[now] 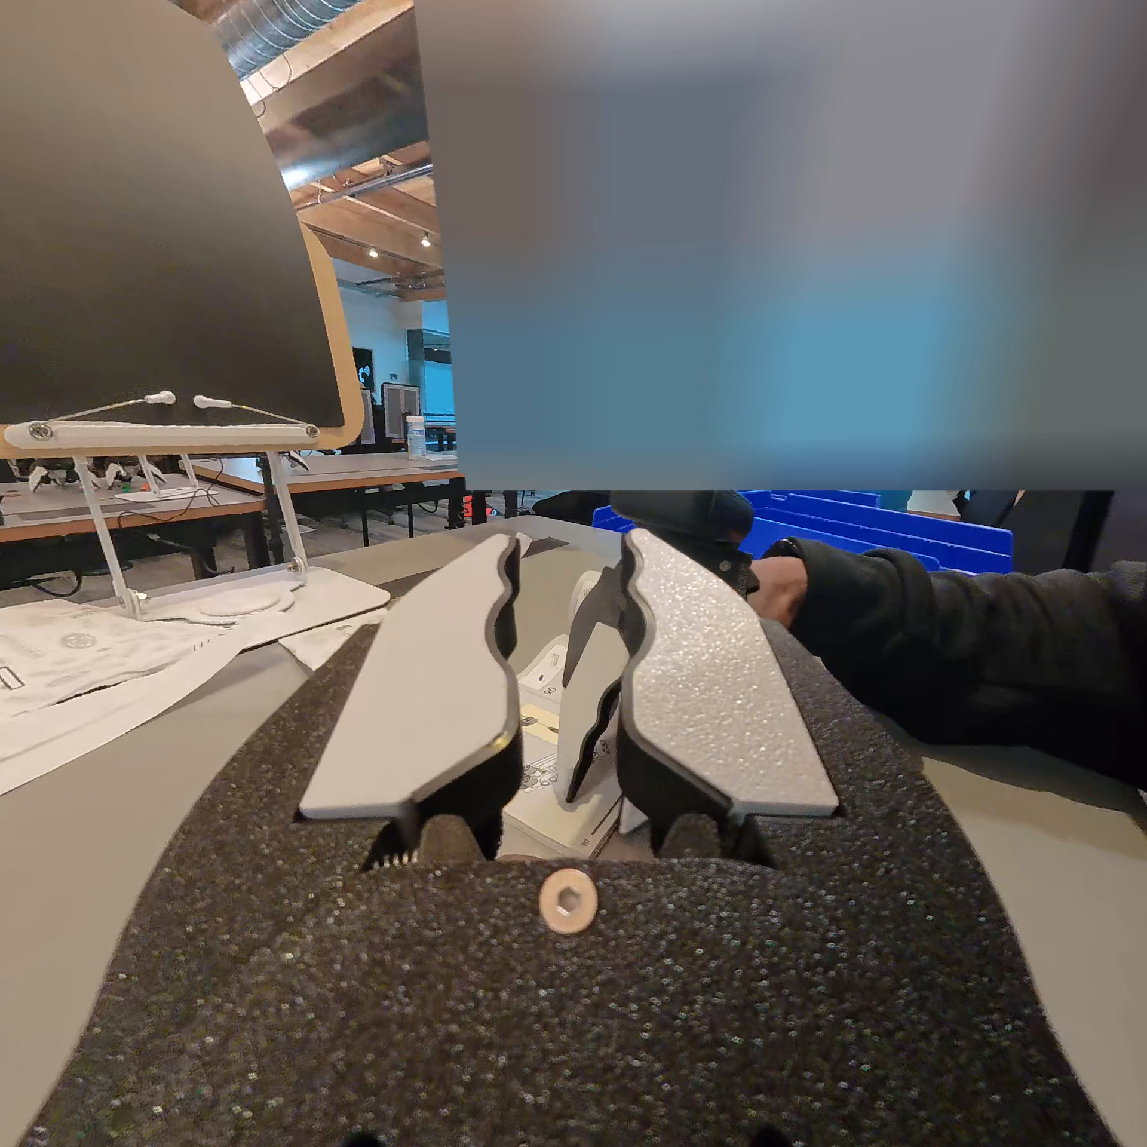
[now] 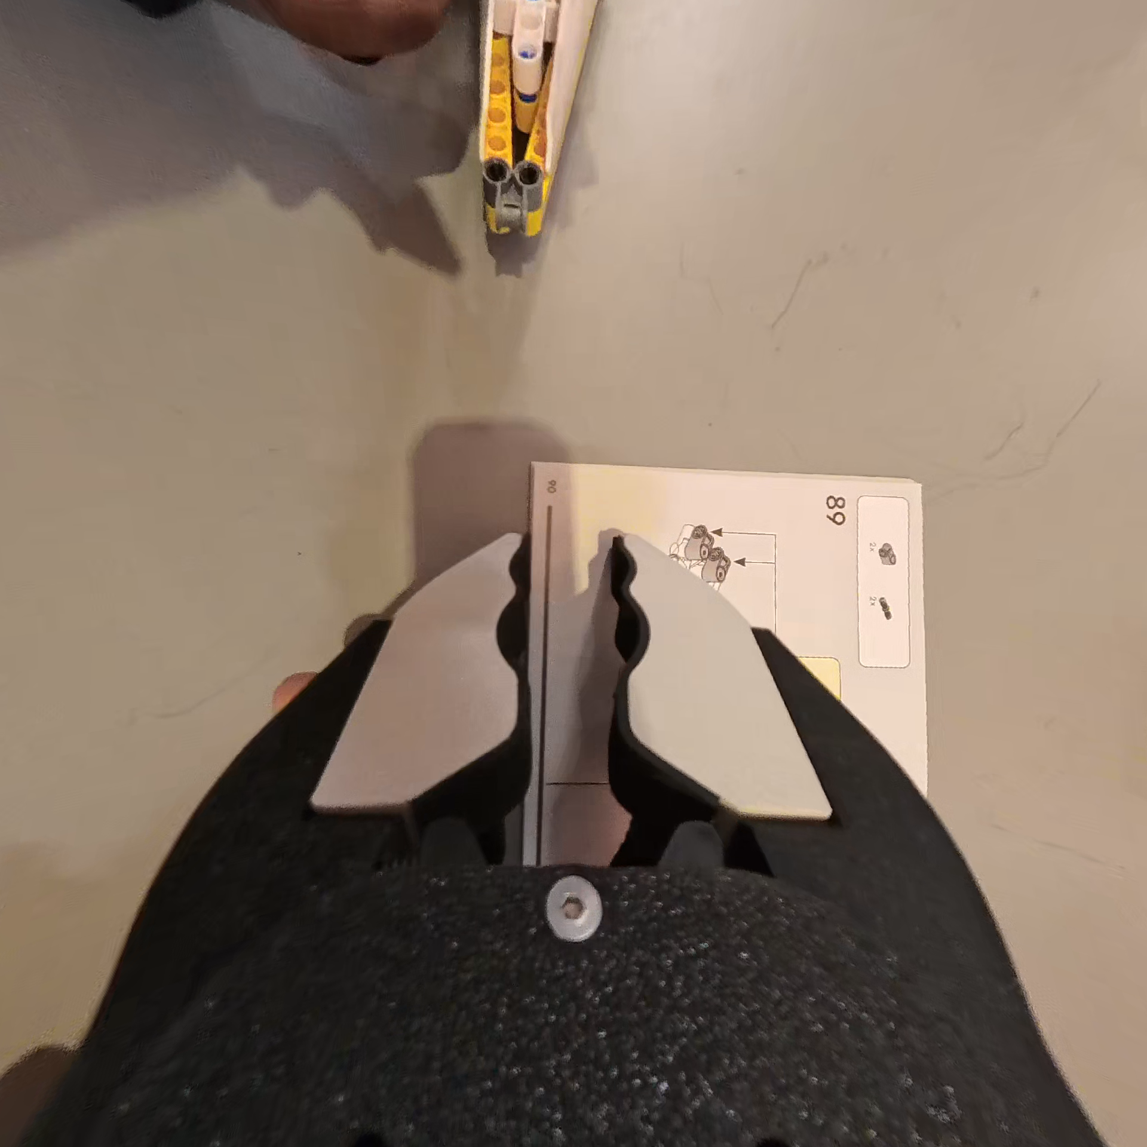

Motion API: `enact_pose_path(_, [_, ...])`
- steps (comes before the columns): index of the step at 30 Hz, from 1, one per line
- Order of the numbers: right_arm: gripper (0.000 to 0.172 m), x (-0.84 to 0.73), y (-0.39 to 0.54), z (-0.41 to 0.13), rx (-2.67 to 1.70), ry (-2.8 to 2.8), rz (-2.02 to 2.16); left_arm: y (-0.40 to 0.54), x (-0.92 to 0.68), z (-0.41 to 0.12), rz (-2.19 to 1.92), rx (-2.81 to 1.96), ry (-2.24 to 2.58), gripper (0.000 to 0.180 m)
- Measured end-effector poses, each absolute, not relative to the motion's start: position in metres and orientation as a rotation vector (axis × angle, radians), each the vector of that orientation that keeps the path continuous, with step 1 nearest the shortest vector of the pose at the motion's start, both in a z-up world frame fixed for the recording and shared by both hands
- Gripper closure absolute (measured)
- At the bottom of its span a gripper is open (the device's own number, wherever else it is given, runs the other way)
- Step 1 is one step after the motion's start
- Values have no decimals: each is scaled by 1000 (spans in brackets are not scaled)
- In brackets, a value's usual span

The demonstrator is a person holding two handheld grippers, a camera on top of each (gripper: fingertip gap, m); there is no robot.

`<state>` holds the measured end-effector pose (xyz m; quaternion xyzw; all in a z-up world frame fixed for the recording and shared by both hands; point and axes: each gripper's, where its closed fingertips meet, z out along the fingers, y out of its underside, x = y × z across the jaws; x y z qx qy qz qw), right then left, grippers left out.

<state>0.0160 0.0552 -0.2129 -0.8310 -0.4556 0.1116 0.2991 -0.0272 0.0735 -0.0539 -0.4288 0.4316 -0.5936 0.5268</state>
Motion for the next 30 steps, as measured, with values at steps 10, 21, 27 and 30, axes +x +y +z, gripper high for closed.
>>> enact_pose_path(10, [160, 14, 50, -212, -2225, -1190, 375, 72, -24, -60, -1444, -1066, 1061, 147])
enact_pose_path(21, [161, 20, 50, -209, -2251, -1092, 444, 69, -11, -87, -1336, -1242, 1201, 148])
enact_pose_path(27, [161, 23, 51, -205, -2246, -1066, 428, 62, -4, -117, -1124, -1327, 1389, 147])
enact_pose_path(30, [161, 25, 50, -203, -2244, -1056, 425, 58, -2, -131, -1057, -1359, 1463, 148])
